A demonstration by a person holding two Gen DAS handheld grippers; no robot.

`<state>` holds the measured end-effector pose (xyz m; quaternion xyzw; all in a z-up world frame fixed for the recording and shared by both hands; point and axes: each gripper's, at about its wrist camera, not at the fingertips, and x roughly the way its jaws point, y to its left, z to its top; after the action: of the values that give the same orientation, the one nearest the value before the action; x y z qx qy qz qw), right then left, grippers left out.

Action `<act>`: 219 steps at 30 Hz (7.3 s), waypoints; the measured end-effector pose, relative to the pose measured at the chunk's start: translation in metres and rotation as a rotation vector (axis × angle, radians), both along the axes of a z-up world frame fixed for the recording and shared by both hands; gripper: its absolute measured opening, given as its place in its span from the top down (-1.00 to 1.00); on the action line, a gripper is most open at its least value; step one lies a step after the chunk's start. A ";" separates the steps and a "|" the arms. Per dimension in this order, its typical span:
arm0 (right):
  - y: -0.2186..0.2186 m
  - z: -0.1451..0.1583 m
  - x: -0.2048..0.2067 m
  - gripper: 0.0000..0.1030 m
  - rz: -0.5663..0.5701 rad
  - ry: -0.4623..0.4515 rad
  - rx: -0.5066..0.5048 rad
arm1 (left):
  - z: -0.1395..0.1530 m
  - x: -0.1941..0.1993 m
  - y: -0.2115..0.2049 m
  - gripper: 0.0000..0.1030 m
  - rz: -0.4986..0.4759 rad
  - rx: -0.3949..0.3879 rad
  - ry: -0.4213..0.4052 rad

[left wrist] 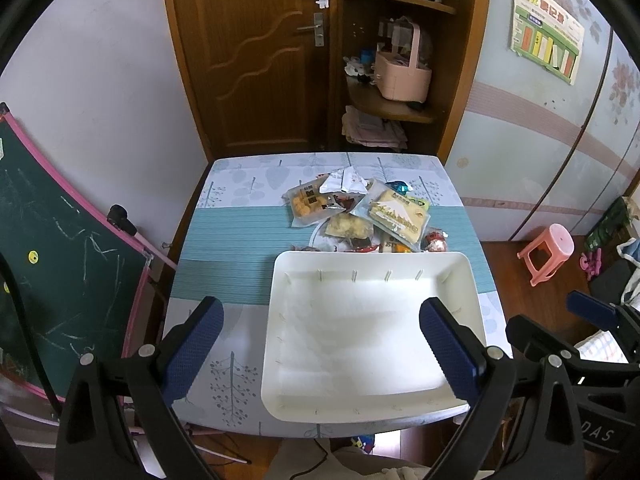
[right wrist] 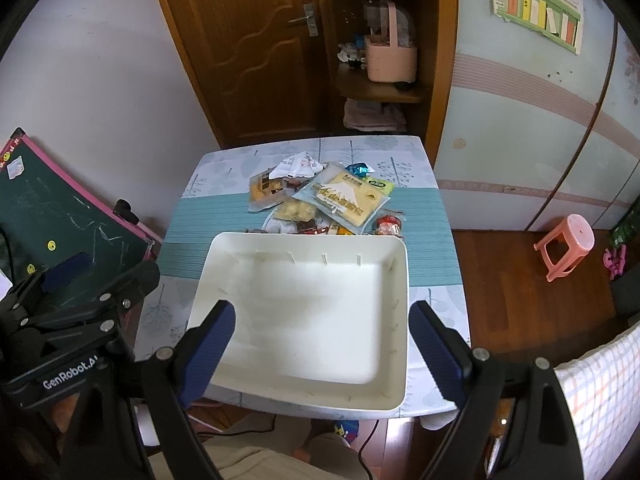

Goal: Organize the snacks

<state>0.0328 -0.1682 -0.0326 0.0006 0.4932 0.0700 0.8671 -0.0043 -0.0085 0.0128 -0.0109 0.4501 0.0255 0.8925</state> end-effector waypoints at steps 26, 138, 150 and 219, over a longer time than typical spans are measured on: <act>-0.013 -0.009 0.010 -0.60 0.081 -0.006 0.077 | 0.001 0.002 -0.005 -0.90 0.023 0.001 -0.002; 0.006 -0.171 0.047 0.65 0.097 0.296 0.047 | -0.216 0.076 0.016 0.78 -0.269 -0.006 0.450; 0.006 -0.174 0.032 0.02 0.108 0.296 0.028 | -0.217 0.071 -0.004 -0.51 -0.262 0.023 0.471; -0.100 -0.088 0.221 -0.20 -0.202 0.065 0.011 | -0.111 0.338 0.020 -0.56 -0.228 -0.032 0.157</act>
<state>0.2543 -0.2678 -0.1201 0.0573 0.5183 -0.0151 0.8532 0.3334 0.0111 -0.0978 0.0279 0.5173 -0.0825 0.8514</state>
